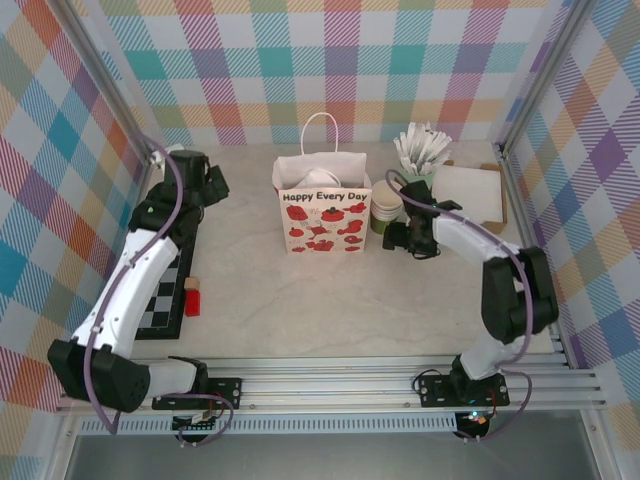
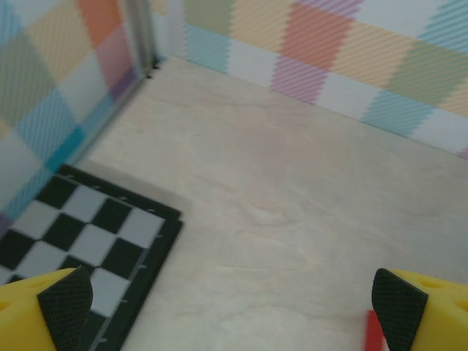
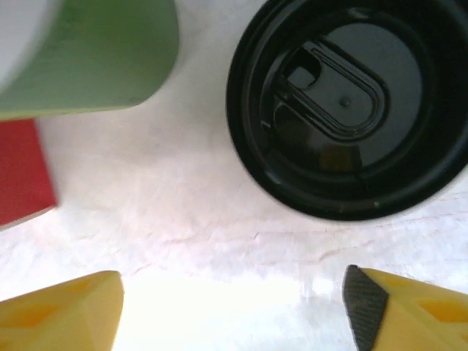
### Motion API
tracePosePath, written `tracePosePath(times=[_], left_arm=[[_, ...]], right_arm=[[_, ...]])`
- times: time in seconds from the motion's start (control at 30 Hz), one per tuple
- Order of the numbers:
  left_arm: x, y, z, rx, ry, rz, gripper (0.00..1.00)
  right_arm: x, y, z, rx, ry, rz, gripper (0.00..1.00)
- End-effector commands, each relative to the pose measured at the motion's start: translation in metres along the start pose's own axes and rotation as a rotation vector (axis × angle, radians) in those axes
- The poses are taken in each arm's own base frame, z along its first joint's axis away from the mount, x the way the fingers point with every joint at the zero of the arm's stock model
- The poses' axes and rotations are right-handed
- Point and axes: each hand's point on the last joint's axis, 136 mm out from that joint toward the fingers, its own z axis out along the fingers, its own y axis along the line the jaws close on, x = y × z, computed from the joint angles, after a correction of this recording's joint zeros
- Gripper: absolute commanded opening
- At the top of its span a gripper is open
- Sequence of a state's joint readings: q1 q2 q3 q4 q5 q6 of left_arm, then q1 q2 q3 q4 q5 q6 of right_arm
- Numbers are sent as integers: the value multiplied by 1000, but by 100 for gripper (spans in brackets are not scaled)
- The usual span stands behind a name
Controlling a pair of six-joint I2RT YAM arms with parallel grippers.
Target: Pack the takeout coffee
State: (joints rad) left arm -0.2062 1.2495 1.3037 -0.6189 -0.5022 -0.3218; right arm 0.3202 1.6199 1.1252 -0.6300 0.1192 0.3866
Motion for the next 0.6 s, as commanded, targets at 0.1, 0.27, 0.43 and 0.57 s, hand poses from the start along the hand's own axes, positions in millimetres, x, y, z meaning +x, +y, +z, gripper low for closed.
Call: tracePosePath(times=[0.1, 0.27, 0.43, 0.57], left_arm=[[20, 74, -5, -206, -112, -57, 100], [51, 102, 2, -208, -110, -96, 100], [83, 116, 21, -230, -26, -80, 100], [122, 125, 45, -257, 84, -73, 100]], right_arm=[[-6, -3, -58, -54, -157, -82, 100], [-28, -28, -81, 22, -301, 8, 100], [-45, -62, -89, 130, -480, 162, 100], [-39, -112, -80, 244, -568, 347, 100]])
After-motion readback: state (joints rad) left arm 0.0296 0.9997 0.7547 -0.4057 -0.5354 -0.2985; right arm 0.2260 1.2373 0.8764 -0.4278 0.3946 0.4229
